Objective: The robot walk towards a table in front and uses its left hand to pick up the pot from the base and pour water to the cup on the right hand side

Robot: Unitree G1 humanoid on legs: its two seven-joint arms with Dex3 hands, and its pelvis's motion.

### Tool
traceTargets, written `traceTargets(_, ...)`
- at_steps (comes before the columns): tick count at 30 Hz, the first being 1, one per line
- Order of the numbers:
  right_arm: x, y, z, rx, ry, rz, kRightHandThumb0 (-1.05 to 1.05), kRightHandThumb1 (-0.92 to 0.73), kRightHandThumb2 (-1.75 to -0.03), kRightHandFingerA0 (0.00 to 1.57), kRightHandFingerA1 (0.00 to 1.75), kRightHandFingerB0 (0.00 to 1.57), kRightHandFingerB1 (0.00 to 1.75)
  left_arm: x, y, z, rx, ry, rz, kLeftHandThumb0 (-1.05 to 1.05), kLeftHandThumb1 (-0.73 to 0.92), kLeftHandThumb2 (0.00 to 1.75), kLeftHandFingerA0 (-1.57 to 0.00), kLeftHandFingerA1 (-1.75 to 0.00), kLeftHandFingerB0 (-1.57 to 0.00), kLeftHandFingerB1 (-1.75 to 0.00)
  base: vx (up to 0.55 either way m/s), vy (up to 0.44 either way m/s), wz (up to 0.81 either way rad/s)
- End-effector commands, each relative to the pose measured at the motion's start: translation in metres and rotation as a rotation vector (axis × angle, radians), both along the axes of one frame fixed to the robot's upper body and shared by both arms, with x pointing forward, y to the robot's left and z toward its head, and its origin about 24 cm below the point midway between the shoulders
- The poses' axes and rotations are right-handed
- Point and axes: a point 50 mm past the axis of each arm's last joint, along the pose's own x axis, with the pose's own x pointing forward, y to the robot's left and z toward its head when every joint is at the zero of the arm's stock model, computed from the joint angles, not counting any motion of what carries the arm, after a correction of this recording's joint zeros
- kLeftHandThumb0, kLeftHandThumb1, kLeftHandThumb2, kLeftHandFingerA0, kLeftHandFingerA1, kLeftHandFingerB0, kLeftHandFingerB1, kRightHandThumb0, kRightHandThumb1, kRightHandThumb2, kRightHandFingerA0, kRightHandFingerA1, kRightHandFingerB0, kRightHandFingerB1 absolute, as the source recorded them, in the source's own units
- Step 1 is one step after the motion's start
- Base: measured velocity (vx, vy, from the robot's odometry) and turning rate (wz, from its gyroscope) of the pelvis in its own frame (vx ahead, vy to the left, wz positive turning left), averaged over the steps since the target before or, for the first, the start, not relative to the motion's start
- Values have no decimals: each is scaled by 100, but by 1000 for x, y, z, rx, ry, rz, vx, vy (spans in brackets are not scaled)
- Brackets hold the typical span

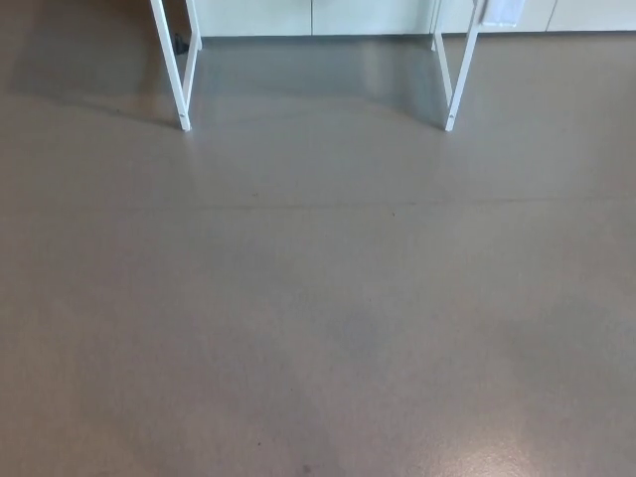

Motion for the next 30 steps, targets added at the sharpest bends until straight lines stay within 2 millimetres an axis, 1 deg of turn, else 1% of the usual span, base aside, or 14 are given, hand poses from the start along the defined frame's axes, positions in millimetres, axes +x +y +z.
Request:
traceTargets(1,-15,-7,4,17,-36,-20,-24,-54,-55,62,53,37,40,-5,7,10,-20,-66,-32,-11,44,86,-25,-53,-21,-49,0,0,0)
traceTargets(2,-17,-8,4,22,-29,-18,-24,-55,-56,62,53,37,40,-7,7,8,-21,-60,-24,-11,64,58,-37,-39,-33,-34,0,0,0)
traceTargets(3,-20,-9,4,20,-23,-20,-31,-49,-67,55,56,34,46,-8,6,8,-24,-55,-21,-11,66,59,-36,-39,-32,-34,0,0,0)
traceTargets(7,-23,-8,3,13,-17,-6,-25,-51,-55,59,53,35,40,-8,6,7,-28,-46,-28,-12,67,59,-40,-40,-34,-34,26,11,-9)
traceTargets(13,-26,-9,3,11,-10,-8,-34,-44,-66,58,58,33,46,-10,4,6,-51,-49,-18,-10,66,59,-36,-39,-32,-34,50,17,17)
traceTargets(14,-26,-9,3,16,-19,-11,-24,-52,-55,61,53,36,41,-11,4,6,-53,-45,-18,-11,47,88,-25,-52,-20,-49,0,0,0)
traceTargets(16,-28,-8,3,19,-18,-8,-34,-45,-66,57,58,33,46,-13,5,6,-58,-42,-19,-11,47,89,-23,-52,-20,-49,-14,119,-2)
traceTargets(17,-30,-8,3,19,-16,-6,-34,-45,-66,57,58,33,46,-13,5,7,-61,-41,-20,-11,47,89,-23,-52,-20,-49,68,196,-8)
traceTargets(18,-31,-8,3,7,-3,-1,-37,-44,-68,58,57,33,46,-14,4,7,-56,-42,-22,-13,67,59,-36,-38,-34,-34,103,242,-14)
traceTargets(20,-29,-9,3,3,-6,-3,-29,-51,-55,65,53,37,40,-12,4,6,-62,-47,-17,-12,67,59,-35,-38,-34,-34,173,370,-39)
traceTargets(21,-27,-10,4,6,-14,-6,-35,-46,-68,57,57,33,46,-10,4,6,-68,-50,-13,-10,48,89,-22,-51,-20,-49,294,583,12)
traceTargets(27,-28,-10,3,12,-7,-9,-34,-47,-67,56,56,33,45,-11,5,5,-70,-43,-5,-12,48,88,-24,-52,-21,-49,249,287,-14)
traceTargets(28,-31,-9,2,3,7,-7,-35,-43,-66,58,57,34,46,-15,5,5,-49,-30,-23,-14,66,59,-41,-40,-37,-35,234,63,2)
traceTargets(30,-32,-9,2,-1,13,-6,-35,-43,-66,58,57,34,46,-16,5,5,-40,-25,-30,-14,66,59,-41,-40,-37,-35,249,-33,9)
